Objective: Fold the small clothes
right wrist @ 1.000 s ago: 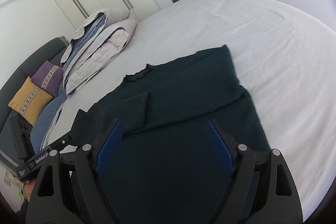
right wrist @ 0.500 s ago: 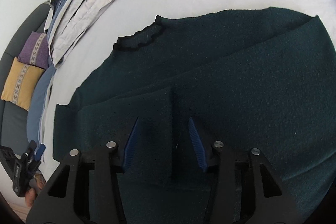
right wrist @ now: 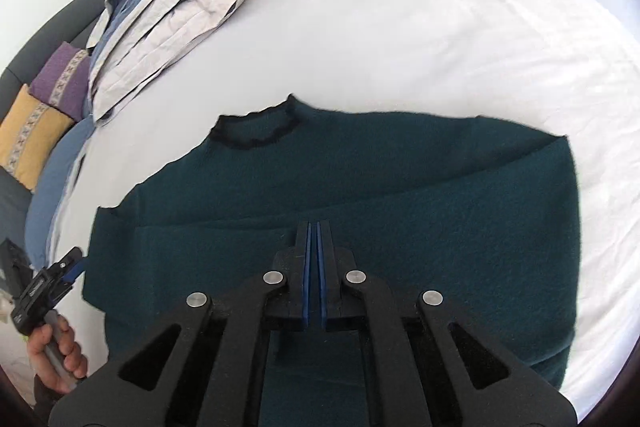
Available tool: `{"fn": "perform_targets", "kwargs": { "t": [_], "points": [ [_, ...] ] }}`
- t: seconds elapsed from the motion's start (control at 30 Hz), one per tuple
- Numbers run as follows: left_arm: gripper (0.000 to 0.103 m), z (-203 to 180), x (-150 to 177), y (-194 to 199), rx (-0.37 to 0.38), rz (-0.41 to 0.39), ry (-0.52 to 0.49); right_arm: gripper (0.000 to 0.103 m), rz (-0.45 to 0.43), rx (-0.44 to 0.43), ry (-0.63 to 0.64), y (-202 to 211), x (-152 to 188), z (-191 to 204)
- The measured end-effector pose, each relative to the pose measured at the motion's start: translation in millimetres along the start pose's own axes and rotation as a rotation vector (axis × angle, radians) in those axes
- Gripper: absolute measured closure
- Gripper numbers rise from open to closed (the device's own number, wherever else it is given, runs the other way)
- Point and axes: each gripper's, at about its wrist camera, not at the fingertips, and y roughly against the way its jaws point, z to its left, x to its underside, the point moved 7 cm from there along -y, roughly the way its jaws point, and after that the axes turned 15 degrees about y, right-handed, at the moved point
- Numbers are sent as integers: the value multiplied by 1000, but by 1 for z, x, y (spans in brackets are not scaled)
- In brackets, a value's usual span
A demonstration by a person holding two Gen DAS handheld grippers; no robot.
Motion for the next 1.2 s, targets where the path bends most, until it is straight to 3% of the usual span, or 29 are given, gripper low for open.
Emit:
{"fn": "perform_targets", "kwargs": {
  "t": [0.13, 0.2, 0.27, 0.37, 0.47, 0.53, 0.77, 0.93, 1.2],
  "points": [
    [34, 3, 12, -1, 9, 22, 4, 96, -4, -18, 15, -10, 12, 11],
    [34, 5, 16, 1, 8, 25, -3, 66, 8, -12, -4, -19, 19, 12],
    [34, 6, 17, 2, 7, 24, -5, 55, 24, -23, -26, -28, 24, 14],
    [34, 7, 17, 3, 13, 27, 0, 57, 14, -39, 14, -35, 23, 24],
    [34, 7, 18, 3, 12, 25, -8, 86, 50, -1, 51, -44, 29, 26],
    [34, 6, 17, 4, 15, 23, -12, 96, 40, 8, 64, -39, 29, 29],
    [34, 8, 10, 5, 13, 17, 1, 97, -29, 52, 129, -6, 9, 30],
    [32, -1, -1, -1, -19, -1, -38, 97, 32, 105, 137, -5, 5, 2],
    [31, -12, -24, -51, -107, 51, -94, 97, 37, 72, 117, -12, 17, -12]
  ]
}}
